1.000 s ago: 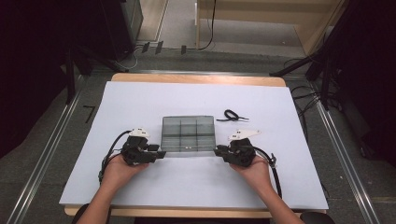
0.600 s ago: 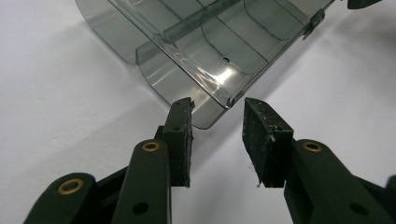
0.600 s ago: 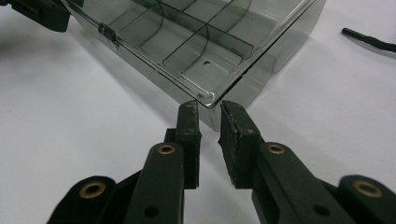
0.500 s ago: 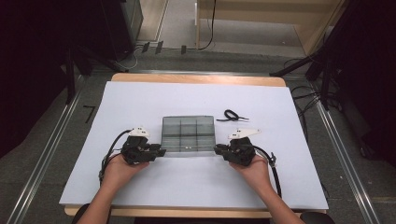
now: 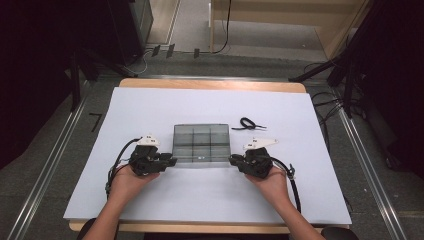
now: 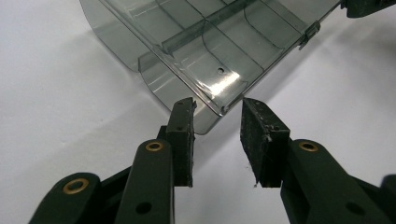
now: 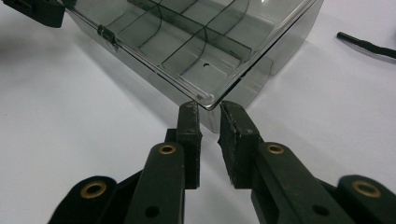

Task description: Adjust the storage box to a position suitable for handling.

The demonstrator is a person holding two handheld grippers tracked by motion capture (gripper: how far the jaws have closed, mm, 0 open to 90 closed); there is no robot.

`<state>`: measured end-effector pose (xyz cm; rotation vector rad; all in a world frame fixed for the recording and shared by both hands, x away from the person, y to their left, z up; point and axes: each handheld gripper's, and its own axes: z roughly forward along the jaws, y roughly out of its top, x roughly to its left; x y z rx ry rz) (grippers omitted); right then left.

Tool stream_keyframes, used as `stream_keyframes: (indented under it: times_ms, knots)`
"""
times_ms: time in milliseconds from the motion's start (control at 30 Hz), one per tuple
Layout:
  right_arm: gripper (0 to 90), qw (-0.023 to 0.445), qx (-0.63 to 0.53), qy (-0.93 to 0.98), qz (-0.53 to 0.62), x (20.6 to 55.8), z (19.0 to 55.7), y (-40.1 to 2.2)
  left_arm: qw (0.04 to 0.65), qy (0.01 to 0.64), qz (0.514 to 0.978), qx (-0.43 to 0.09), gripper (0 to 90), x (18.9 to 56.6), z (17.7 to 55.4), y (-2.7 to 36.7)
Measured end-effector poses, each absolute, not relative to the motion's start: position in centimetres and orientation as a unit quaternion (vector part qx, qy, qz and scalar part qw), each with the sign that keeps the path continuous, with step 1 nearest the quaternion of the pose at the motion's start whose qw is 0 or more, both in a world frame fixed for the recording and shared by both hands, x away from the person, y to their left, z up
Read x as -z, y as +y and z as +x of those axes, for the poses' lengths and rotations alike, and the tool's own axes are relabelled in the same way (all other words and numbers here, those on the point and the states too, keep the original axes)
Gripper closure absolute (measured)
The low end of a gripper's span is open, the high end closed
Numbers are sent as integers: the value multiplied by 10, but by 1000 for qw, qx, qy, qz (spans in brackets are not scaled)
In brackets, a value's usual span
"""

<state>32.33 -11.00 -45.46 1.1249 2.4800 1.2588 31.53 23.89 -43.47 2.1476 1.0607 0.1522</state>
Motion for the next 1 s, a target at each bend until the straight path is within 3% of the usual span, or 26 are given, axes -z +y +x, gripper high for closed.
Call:
stream_keyframes:
  times_ms: [567,1000]
  knots:
    - [785,76,-434,817,371,449,323,-109,377,407,829,-72,654,429,315,236]
    - [719,86,-434,819,365,441,329,-103,383,415,822,-75,558,424,320,231]
